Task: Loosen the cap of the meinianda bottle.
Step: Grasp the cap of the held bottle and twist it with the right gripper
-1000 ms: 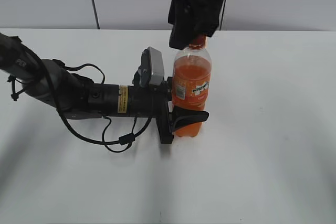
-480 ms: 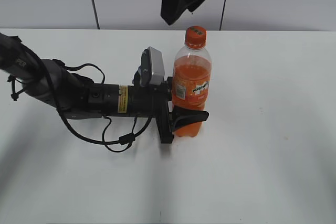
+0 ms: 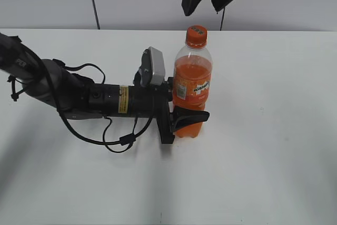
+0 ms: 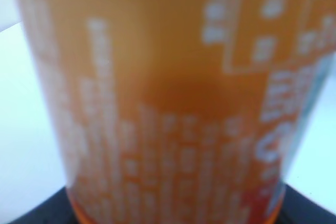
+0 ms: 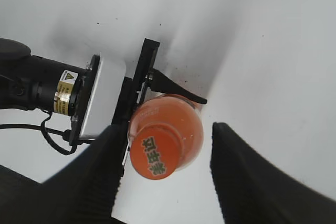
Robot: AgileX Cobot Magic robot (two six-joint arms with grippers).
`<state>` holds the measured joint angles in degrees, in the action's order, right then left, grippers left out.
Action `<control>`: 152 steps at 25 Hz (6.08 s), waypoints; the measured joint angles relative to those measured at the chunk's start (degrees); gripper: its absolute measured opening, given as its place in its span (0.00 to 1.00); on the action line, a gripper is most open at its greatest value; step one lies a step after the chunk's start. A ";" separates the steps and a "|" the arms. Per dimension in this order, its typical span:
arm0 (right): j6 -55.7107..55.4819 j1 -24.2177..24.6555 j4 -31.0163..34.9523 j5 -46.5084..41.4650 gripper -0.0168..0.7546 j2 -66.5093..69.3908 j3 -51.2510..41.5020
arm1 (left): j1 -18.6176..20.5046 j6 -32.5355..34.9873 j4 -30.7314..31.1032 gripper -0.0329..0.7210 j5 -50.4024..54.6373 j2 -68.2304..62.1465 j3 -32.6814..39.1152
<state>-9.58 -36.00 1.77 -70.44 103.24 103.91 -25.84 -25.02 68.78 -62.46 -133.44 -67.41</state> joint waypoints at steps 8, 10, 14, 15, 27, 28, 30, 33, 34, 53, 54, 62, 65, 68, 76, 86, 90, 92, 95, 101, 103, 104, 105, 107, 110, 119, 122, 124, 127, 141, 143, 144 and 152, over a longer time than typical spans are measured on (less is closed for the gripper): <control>-1.62 0.00 2.27 -0.06 0.55 0.86 -1.00 | 0.00 0.00 0.00 0.57 0.00 0.00 0.00; -1.95 0.00 1.90 -0.06 0.55 1.13 -1.00 | 0.00 -0.05 0.00 0.57 0.00 0.00 0.00; -2.42 0.00 1.28 -0.01 0.55 1.24 -1.67 | 0.00 -0.05 0.00 0.57 0.00 0.00 0.00; -2.42 0.00 1.28 -0.01 0.55 1.24 -2.10 | 0.00 -0.05 0.00 0.57 0.00 0.00 0.00; -2.60 0.00 1.86 -0.05 0.55 2.08 -3.92 | 0.00 -0.05 -0.05 0.57 0.01 0.00 0.00; -2.60 0.00 1.85 -0.05 0.55 2.08 -3.92 | 0.00 -0.05 -0.05 0.57 0.01 0.00 0.00; -2.60 0.00 1.92 -0.05 0.53 2.08 -3.97 | 0.00 -0.05 -0.05 0.57 0.01 0.00 0.00; -2.66 0.00 2.12 -0.05 0.46 2.08 -3.97 | 0.00 -0.05 -0.11 0.57 0.07 0.00 0.00; -2.66 0.00 2.28 0.01 0.42 2.17 -3.97 | 0.00 -0.05 -0.16 0.57 0.07 0.00 0.00; 27.93 0.17 6.46 0.94 0.38 2.75 -3.79 | 0.23 -0.06 0.46 0.57 -0.10 0.00 0.00; 31.78 0.17 6.75 0.94 0.38 2.75 -3.79 | 0.29 0.00 0.56 0.57 -0.23 0.00 0.00; 50.01 0.17 5.96 0.84 0.38 2.75 -3.79 | 0.29 0.12 0.61 0.57 -0.21 0.00 0.00; 55.97 0.17 5.80 0.84 0.38 2.75 -3.79 | 0.29 0.12 0.61 0.57 -0.21 0.00 0.00; 62.21 0.17 5.62 0.74 0.38 2.75 -3.79 | 0.29 0.19 0.61 0.57 -0.16 0.00 0.00; 80.01 0.17 5.60 0.17 0.38 2.81 -3.79 | 0.29 0.29 0.61 0.57 -0.16 0.00 0.00; 99.68 0.17 5.34 -0.38 0.38 2.81 -3.50 | 0.12 0.38 0.46 0.57 -0.05 0.00 0.00; 102.75 0.17 5.07 -0.44 0.38 2.81 -3.50 | 0.08 0.38 0.39 0.57 0.09 0.00 0.00; 103.18 0.17 5.01 -0.49 0.38 2.81 -3.50 | 0.08 0.38 0.33 0.57 0.09 0.00 0.00; 103.30 0.17 4.88 -0.49 0.38 2.81 -3.49 | 0.08 0.38 0.22 0.57 0.14 0.00 0.00; 100.58 0.17 4.83 -0.49 0.38 2.81 -3.44 | 0.02 0.38 0.16 0.57 0.14 0.00 0.00; 98.92 0.17 4.83 -0.49 0.39 2.81 -3.44 | 0.02 0.38 0.16 0.57 0.14 0.00 0.00; 98.44 0.17 4.83 -0.44 0.40 2.81 -3.44 | 0.02 0.38 0.16 0.57 0.14 0.00 0.00; 97.96 0.17 4.83 -0.38 0.41 2.81 -3.44 | 0.02 0.38 0.16 0.57 0.19 0.00 0.00; 96.98 0.17 4.83 -0.02 0.43 2.92 -3.44 | 0.02 0.18 -0.01 0.57 0.24 0.00 0.00; 95.77 0.17 4.83 0.38 0.44 3.15 -3.44 | 0.02 0.00 -0.12 0.57 0.30 0.00 0.00; 91.05 0.17 5.58 0.38 0.55 3.63 -3.94 | 0.02 -0.05 -0.25 0.57 0.41 0.00 0.00; 88.09 0.17 7.09 0.38 0.55 3.37 -3.94 | 0.02 -0.05 -0.25 0.57 0.47 0.00 0.00; 85.25 0.17 8.58 0.38 0.55 2.62 -3.73 | 0.00 0.01 -0.25 0.57 0.47 0.00 0.00; 77.60 0.17 10.89 0.38 0.55 1.28 -2.64 | 0.00 -0.04 -0.25 0.57 0.47 0.00 0.00; 9.58 0.17 5.49 0.38 0.55 0.84 -1.38 | 0.00 -0.04 -0.25 0.57 0.51 0.00 0.00; 3.00 0.17 5.27 0.38 0.55 0.84 -1.38 | 0.00 -0.04 -0.25 0.57 0.51 0.00 0.00; 0.01 0.17 5.33 0.38 0.55 0.84 -1.38 | 0.00 -0.04 -0.25 0.57 0.51 0.00 0.00; -10.03 0.17 5.45 0.38 0.55 0.45 -1.38 | -0.04 -0.39 -0.25 0.57 1.98 0.37 0.00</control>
<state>-19.61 -35.83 7.22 -70.06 103.69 102.53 -25.89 -25.41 68.53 -60.48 -133.07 -67.41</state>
